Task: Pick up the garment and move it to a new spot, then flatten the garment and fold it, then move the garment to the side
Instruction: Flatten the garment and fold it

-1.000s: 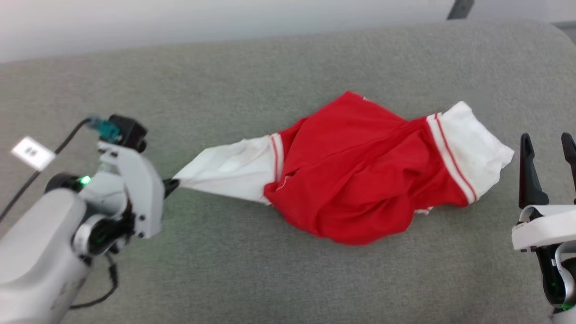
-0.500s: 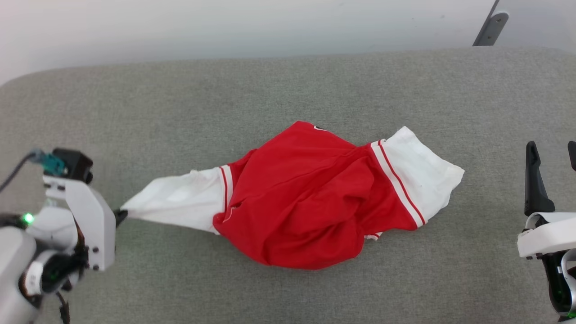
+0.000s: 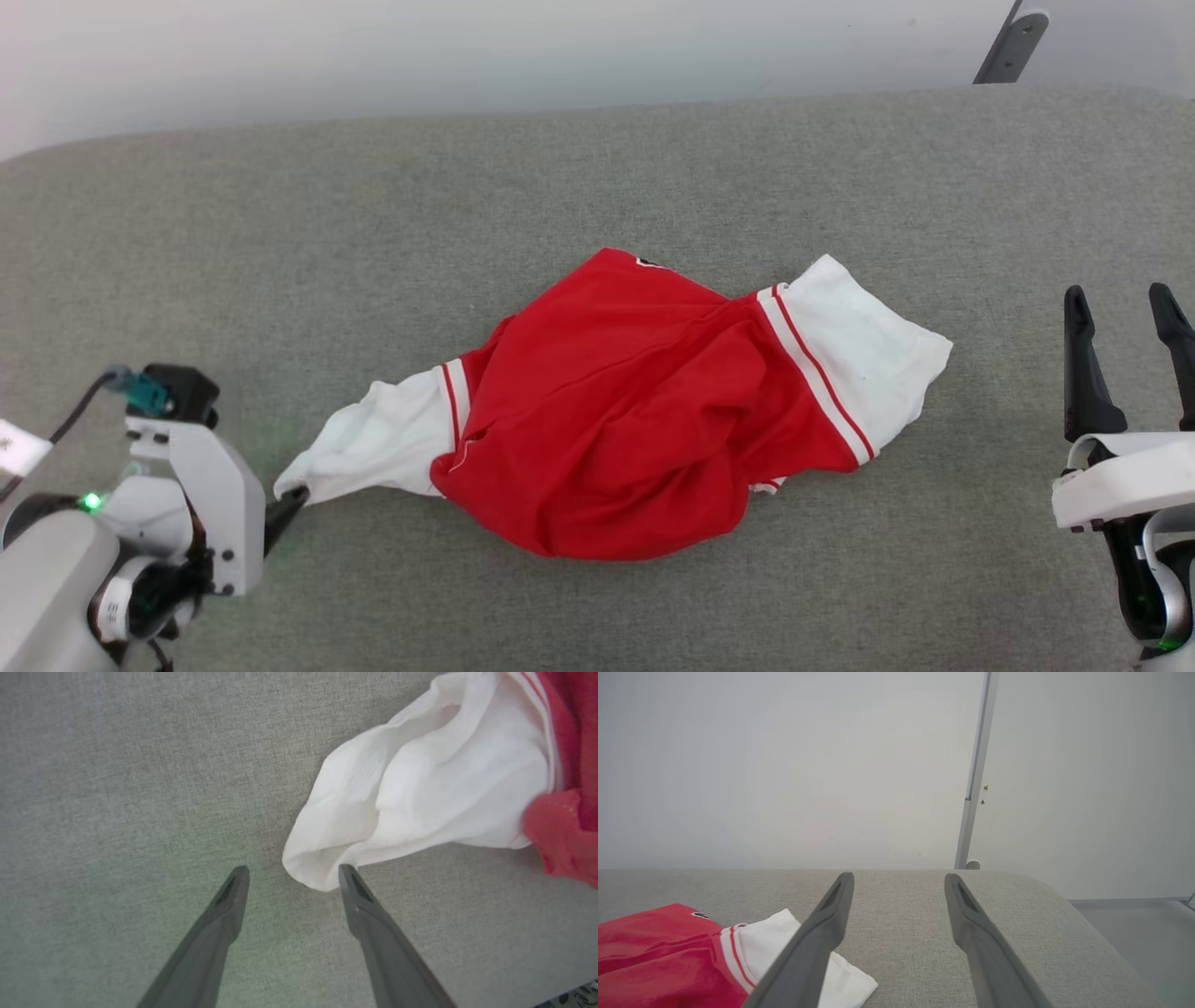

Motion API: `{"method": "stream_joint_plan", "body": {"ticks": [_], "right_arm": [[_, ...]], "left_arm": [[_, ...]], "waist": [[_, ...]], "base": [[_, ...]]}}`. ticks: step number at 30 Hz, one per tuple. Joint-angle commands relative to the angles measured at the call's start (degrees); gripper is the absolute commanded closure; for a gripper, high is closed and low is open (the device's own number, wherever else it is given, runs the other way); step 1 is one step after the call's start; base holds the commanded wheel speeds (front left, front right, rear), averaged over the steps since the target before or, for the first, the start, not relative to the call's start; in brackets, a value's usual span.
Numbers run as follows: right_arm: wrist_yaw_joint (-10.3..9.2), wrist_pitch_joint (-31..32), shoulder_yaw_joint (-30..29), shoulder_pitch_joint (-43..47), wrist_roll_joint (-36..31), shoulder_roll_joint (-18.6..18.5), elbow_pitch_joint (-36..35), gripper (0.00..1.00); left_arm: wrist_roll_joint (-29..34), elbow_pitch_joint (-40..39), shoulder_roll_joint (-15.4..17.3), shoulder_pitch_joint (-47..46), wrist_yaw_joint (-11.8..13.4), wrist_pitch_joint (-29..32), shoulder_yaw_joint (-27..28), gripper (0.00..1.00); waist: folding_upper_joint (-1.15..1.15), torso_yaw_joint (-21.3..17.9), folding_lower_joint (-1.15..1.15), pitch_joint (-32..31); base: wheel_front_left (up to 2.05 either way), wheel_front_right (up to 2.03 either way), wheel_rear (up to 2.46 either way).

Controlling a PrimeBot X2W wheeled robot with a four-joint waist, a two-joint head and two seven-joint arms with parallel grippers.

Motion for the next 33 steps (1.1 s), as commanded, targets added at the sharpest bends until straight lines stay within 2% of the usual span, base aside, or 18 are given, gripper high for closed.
{"method": "stream_joint_plan", "body": {"ticks": [1,8,16,21,33], "right_arm": [[-0.08,-0.24,0.23,-0.65,0.56,0.12,0.18,0.0],[-0.08,-0.86,1.08,-1.23,0.84,-0.12,0.79,0.0],[-0.08,-1.49,1.42,-1.04,1.02,0.35,1.38,0.0],[-0.08,-2.2,1.96,-1.62,1.03,0.67,1.41,0.0],[-0.08,-4.24,2.7,-2.9,1.7,1.06,1.2,0.0]], "left_arm": [[0.6,0.39,-0.46,-1.24,-0.35,-0.2,-0.19,0.0],[2.62,-0.55,-0.42,-5.6,0.31,2.15,-1.04,0.0],[3.17,-10.8,-0.79,-10.25,2.46,10.44,-3.21,0.0],[4.18,-15.37,-2.52,-11.51,2.38,14.79,-6.38,0.0],[5.46,-13.37,-5.03,-11.11,1.9,15.74,-9.53,0.0]], "waist": [[0.0,-0.15,0.0,0.14],[0.0,-0.62,0.0,0.04],[0.0,-1.59,0.0,-0.49],[0.0,-2.74,0.0,-0.24],[0.0,-6.31,0.0,1.79]], "base": [[0.0,0.0,0.0],[0.0,0.0,0.0],[0.0,0.0,0.0],[0.0,0.0,0.0],[0.0,0.0,0.0]]}}
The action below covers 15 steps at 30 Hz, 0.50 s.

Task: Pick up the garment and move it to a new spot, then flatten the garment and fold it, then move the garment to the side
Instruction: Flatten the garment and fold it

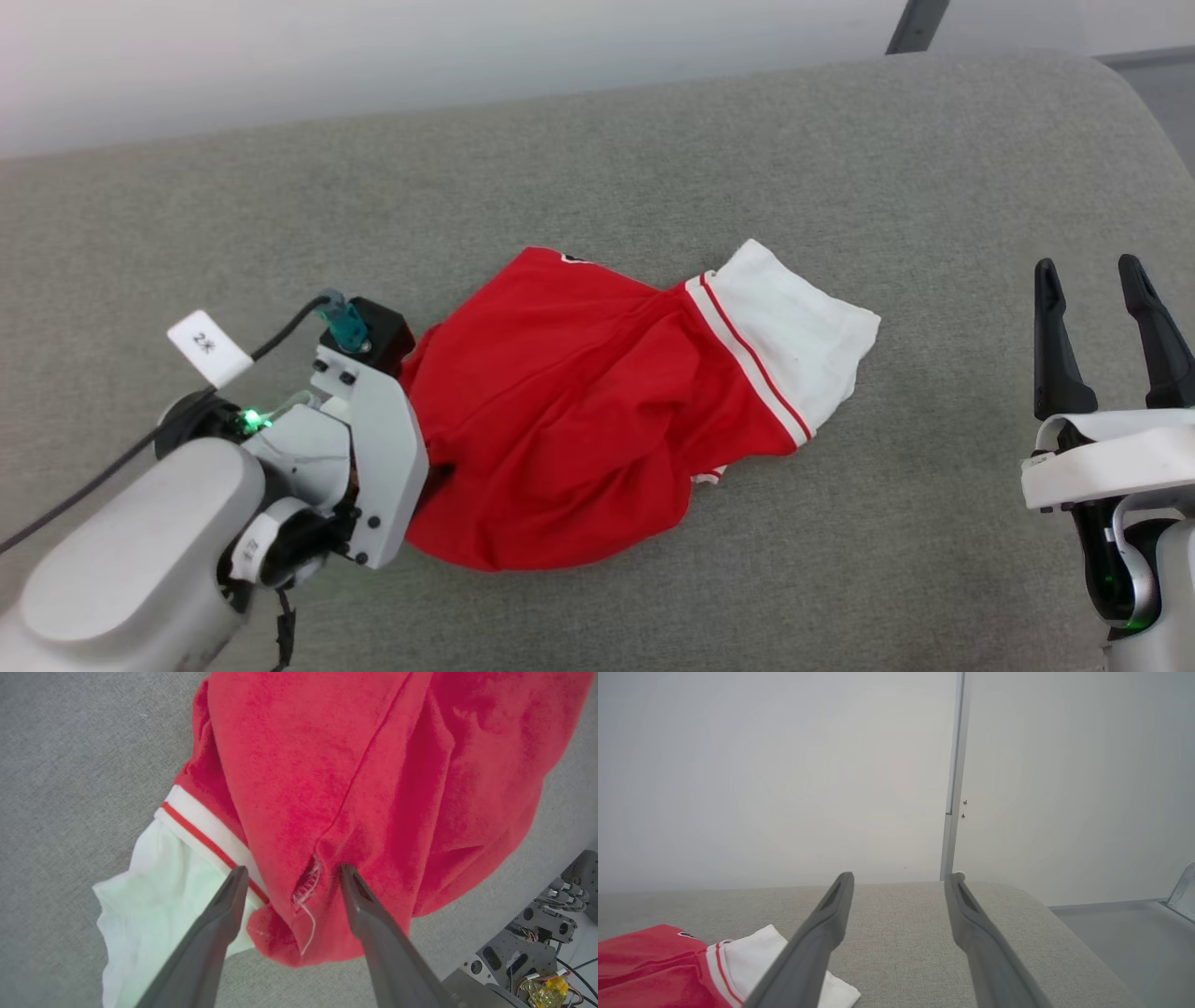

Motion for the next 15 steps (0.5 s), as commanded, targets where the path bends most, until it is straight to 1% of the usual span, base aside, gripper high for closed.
{"method": "stream_joint_plan", "body": {"ticks": [1,4,5,6,7,10,15], "right_arm": [[-0.08,-0.49,-0.29,-0.54,0.37,-0.11,0.23,0.0],[-0.08,-0.65,-0.41,-0.44,0.08,0.4,0.37,0.0],[-0.08,-0.64,-0.45,-0.42,-0.04,0.5,0.4,0.0],[-0.08,-0.72,-0.49,-0.42,-0.12,0.62,0.45,0.0],[-0.08,-0.81,-0.56,-0.42,-0.17,0.69,0.48,0.0],[-0.08,-0.95,-0.67,-0.42,-0.22,0.88,0.61,0.0],[-0.08,-1.01,-1.3,-0.05,-0.23,0.85,0.69,0.0]], "left_arm": [[0.35,0.43,-0.57,0.24,-0.32,-0.29,-0.24,0.0],[0.26,1.59,-0.97,0.24,-0.99,-0.46,-0.76,0.0],[-0.31,2.2,-1.28,0.41,-1.03,-0.3,-0.71,0.23],[0.02,2.44,-1.33,0.18,-1.94,-0.49,-1.08,0.78],[-0.08,2.98,-1.71,-0.05,-1.97,-1.11,-0.85,1.0],[-0.76,4.11,-2.14,-0.94,-2.62,-0.84,-0.6,1.0],[-1.42,3.23,-1.62,-2.61,-2.79,0.56,-0.09,1.0]], "waist": [[0.0,-0.71,0.0,0.68],[0.0,-1.05,0.0,0.94],[0.0,-1.12,0.0,1.0],[0.0,-1.2,0.0,1.08],[0.0,-1.23,0.0,1.15],[0.0,-1.3,0.0,1.25],[0.0,-1.17,0.0,1.31]], "base": [[0.0,0.0,0.0],[0.0,0.0,0.0],[0.0,0.0,0.0],[0.0,0.0,0.0],[0.0,0.0,0.0],[0.0,0.0,0.0],[0.0,0.0,0.0]]}}
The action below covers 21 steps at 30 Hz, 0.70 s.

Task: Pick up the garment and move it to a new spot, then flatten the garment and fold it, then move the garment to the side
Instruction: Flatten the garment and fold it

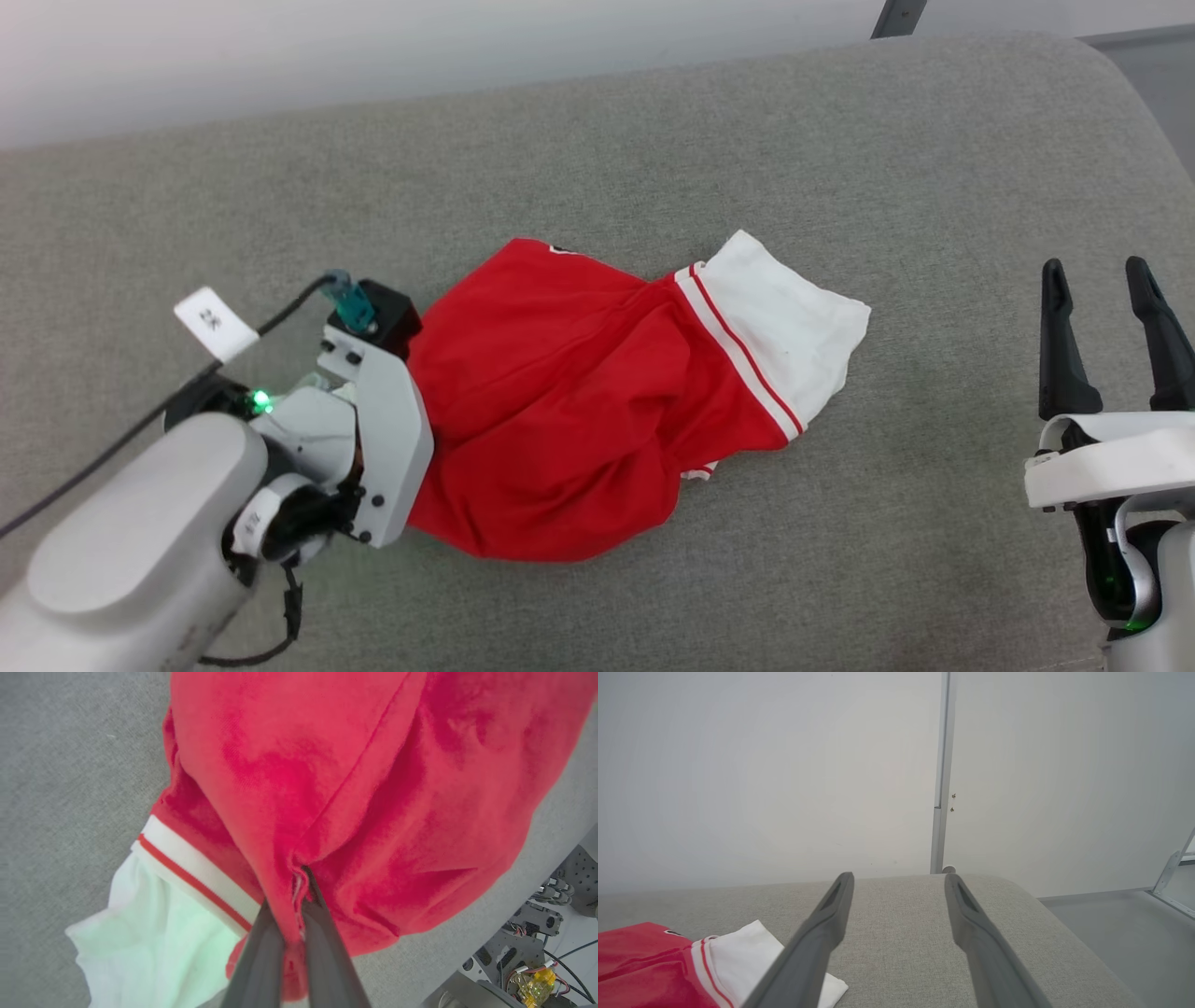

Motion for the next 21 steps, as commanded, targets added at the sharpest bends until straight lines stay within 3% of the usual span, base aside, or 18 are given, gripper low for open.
{"method": "stream_joint_plan", "body": {"ticks": [1,11,17,21], "right_arm": [[-0.08,-0.39,-0.31,0.1,-0.22,0.12,0.1,0.0],[-0.08,0.04,-0.78,0.37,0.21,0.81,0.13,0.0],[-0.08,-0.03,-0.17,-0.57,0.55,0.64,0.56,0.0],[-0.08,-0.48,0.41,-1.15,0.83,0.66,1.16,0.0]], "left_arm": [[-0.28,-0.34,0.14,-0.56,-0.2,0.32,0.2,1.0],[1.05,-4.16,0.76,-7.19,1.52,0.3,3.49,1.0],[2.93,-1.17,-0.13,-12.32,0.36,-1.56,4.55,1.0],[6.1,3.91,-1.56,-17.27,-1.69,-4.77,4.49,1.0]], "waist": [[0.0,0.06,0.0,0.01],[0.0,0.08,0.0,0.81],[0.0,-0.84,0.0,2.12],[0.0,-1.79,0.0,3.44]], "base": [[0.0,0.0,0.0],[0.0,0.0,0.0],[0.0,0.0,0.0],[0.0,0.0,0.0]]}}
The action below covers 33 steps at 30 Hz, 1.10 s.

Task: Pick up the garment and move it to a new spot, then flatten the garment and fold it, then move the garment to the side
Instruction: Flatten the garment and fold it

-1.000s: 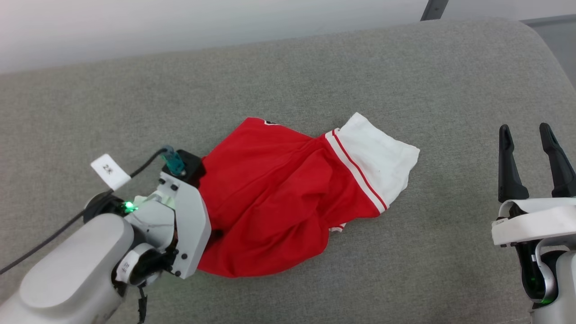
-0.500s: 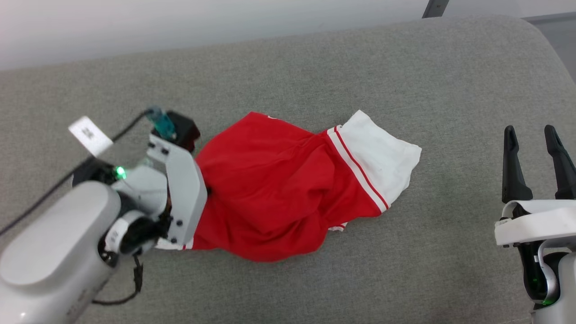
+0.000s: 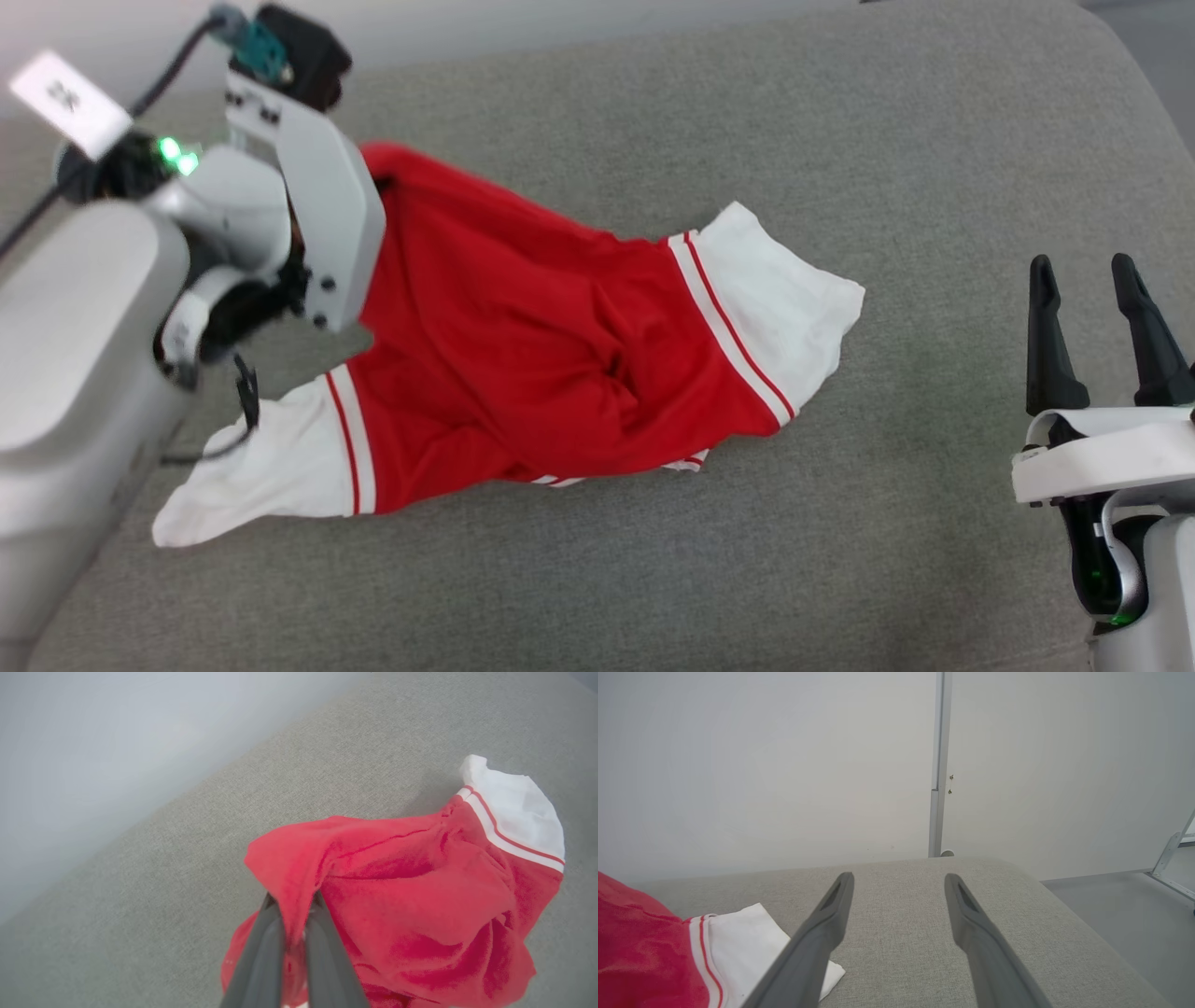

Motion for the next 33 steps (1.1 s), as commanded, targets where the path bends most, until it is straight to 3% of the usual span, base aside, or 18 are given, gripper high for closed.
{"method": "stream_joint_plan", "body": {"ticks": [1,11,13,15,16,18,21,22,23,24,33], "right_arm": [[-0.08,-0.4,0.29,-0.58,-0.03,0.09,0.19,0.0],[-0.08,-1.49,2.39,-2.71,0.91,0.61,2.14,0.0],[-0.08,-1.82,2.7,-3.09,1.08,0.62,2.67,0.0],[-0.08,-1.94,2.91,-3.31,1.11,0.62,3.16,0.0],[-0.08,-2.1,3.02,-3.42,1.18,0.68,3.39,0.0],[-0.08,-2.38,3.11,-3.66,1.24,0.64,3.76,0.0],[-0.08,-2.39,3.39,-4.23,1.31,0.69,4.19,0.0],[-0.08,-2.44,3.44,-4.42,1.31,0.64,4.31,0.0],[-0.08,-2.5,3.6,-4.55,1.35,0.58,4.39,0.0],[-0.08,-2.55,3.68,-4.54,1.41,0.5,4.55,0.0],[-0.08,-2.82,3.27,-3.55,0.81,-0.66,4.64,0.0]], "left_arm": [[1.28,1.36,-0.45,-1.56,-0.82,-1.17,-0.13,1.0],[9.78,19.19,-5.89,-11.4,-4.89,-15.22,-1.82,1.0],[10.65,22.87,-7.13,-12.36,-5.38,-17.29,-2.48,0.86],[11.79,26.34,-7.94,-12.7,-5.95,-18.45,-3.68,0.61],[11.98,28.12,-8.47,-12.7,-6.28,-18.97,-4.28,0.53],[12.46,31.27,-9.52,-12.13,-7.17,-19.68,-5.6,0.56],[12.26,35.76,-10.86,-11.36,-8.0,-20.68,-6.96,0.44],[12.17,37.16,-11.21,-11.32,-8.2,-20.99,-7.21,0.3],[11.9,38.46,-11.7,-11.12,-8.45,-21.23,-7.44,0.07],[11.8,39.45,-12.31,-10.89,-8.57,-21.41,-7.85,0.0],[6.98,40.96,-13.68,-10.94,-9.32,-23.31,-8.67,0.0]], "waist": [[0.0,-0.88,0.0,0.98],[0.0,-3.21,0.0,4.37],[0.0,-3.41,0.0,4.79],[0.0,-3.49,0.0,5.05],[0.0,-3.5,0.0,5.18],[0.0,-3.4,0.0,5.31],[0.0,-3.19,0.0,5.46],[0.0,-3.11,0.0,5.49],[0.0,-3.02,0.0,5.48],[0.0,-2.9,0.0,5.4],[0.0,0.02,0.0,2.55]], "base": [[0.0,0.0,0.0],[0.0,0.0,0.0],[0.0,0.0,0.0],[0.0,0.0,0.0],[0.0,0.0,0.0],[0.0,0.0,0.0],[0.0,0.0,0.0],[0.0,0.0,0.0],[0.0,0.0,0.0],[0.0,0.0,0.0],[0.0,0.0,0.0]]}}
